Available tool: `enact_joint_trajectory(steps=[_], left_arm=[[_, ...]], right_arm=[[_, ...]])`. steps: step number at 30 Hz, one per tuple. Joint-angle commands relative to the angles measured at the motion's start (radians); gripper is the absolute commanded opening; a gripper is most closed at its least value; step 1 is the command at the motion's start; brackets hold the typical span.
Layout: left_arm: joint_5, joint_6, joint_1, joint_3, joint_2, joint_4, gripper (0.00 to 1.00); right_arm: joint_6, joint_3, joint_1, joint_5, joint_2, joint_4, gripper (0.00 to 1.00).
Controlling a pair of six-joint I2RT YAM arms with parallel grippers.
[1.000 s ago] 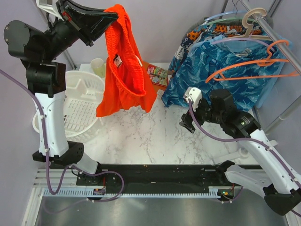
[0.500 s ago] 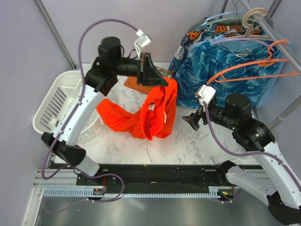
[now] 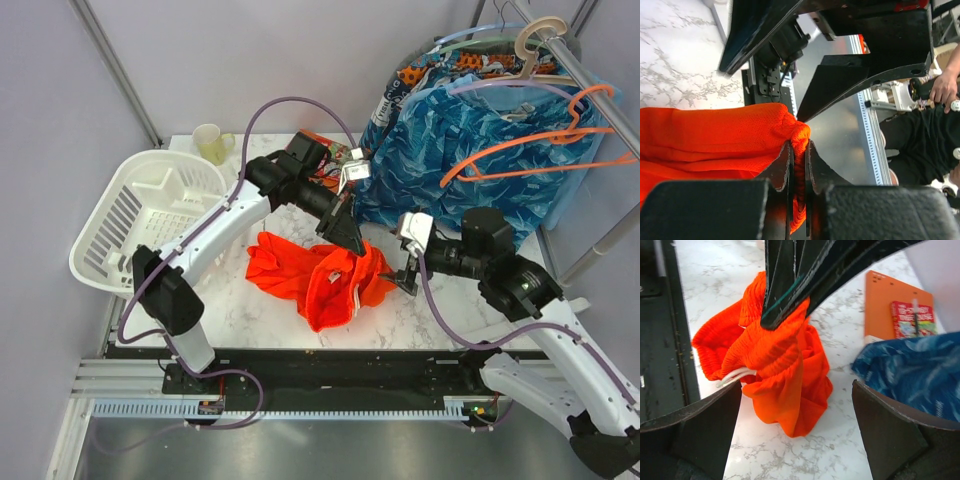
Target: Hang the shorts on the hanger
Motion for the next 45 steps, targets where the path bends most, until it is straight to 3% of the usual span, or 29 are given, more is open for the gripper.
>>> enact_joint_trajectory(steps=[1, 6, 7, 10, 13, 14, 16, 19, 20, 21, 24, 26, 28, 31, 37, 39, 45], left_arm=[[0.033, 0.163, -0.031, 0.027, -0.015, -0.106, 0.07], [0.025, 0.189, -0.041, 0.037, -0.007, -0.131, 0.08], [0.016, 0.189, -0.042, 0.038, -0.008, -0.132, 0.08], [-0.002, 0.199, -0.041, 0.037, -0.017, -0.145, 0.1], [-0.005, 0.217, -0.037, 0.001, -0.046, -0.152, 0.18], [-0.01, 0.225, -0.03, -0.009, -0.059, -0.154, 0.24], [-0.011, 0.205, 0.051, -0.077, -0.146, -0.084, 0.47], [0.007, -0.019, 0.286, -0.377, -0.392, 0.274, 0.69], [-0.011, -0.038, 0.336, -0.444, -0.459, 0.315, 0.77], [-0.055, -0.016, 0.417, -0.547, -0.512, 0.328, 0.83], [-0.141, 0.118, 0.505, -0.696, -0.674, 0.288, 0.91], [-0.188, 0.311, 0.501, -0.78, -0.741, 0.198, 0.97], [-0.246, 0.429, 0.49, -0.837, -0.775, 0.184, 0.97], [-0.375, 0.412, 0.424, -0.902, -0.763, 0.228, 0.99], [-0.651, 0.143, 0.145, -0.957, -0.665, 0.476, 0.99], [-0.756, 0.07, 0.084, -0.974, -0.624, 0.535, 0.94], [-0.763, -0.151, 0.073, -0.97, -0.499, 0.762, 0.92]], right_arm=[[-0.044, 0.03, 0.001, -0.178, 0.069, 0.025, 0.96], [0.014, 0.031, 0.002, -0.187, 0.135, 0.042, 0.8], [0.027, 0.031, 0.005, -0.189, 0.141, 0.047, 0.69], [0.056, 0.036, 0.031, -0.203, 0.158, 0.042, 0.5], [0.079, 0.03, 0.07, -0.172, 0.16, 0.053, 0.0], [0.094, 0.028, 0.077, -0.154, 0.152, 0.065, 0.0], [0.157, 0.034, 0.084, -0.079, 0.141, 0.078, 0.0], [0.269, 0.08, 0.082, 0.082, 0.128, 0.105, 0.0], [0.304, 0.089, 0.084, 0.13, 0.12, 0.136, 0.0], [0.341, 0.1, 0.084, 0.164, 0.115, 0.15, 0.0], [0.445, 0.125, 0.084, 0.274, 0.12, 0.222, 0.0], [0.488, 0.142, 0.084, 0.393, 0.15, 0.24, 0.0], [0.536, 0.155, 0.084, 0.446, 0.186, 0.239, 0.0], [0.613, 0.142, 0.084, 0.512, 0.204, 0.277, 0.0], [0.767, 0.158, 0.084, 0.662, 0.253, 0.349, 0.0], [0.792, 0.169, 0.084, 0.685, 0.27, 0.364, 0.0], [0.823, 0.162, 0.084, 0.69, 0.292, 0.387, 0.0]])
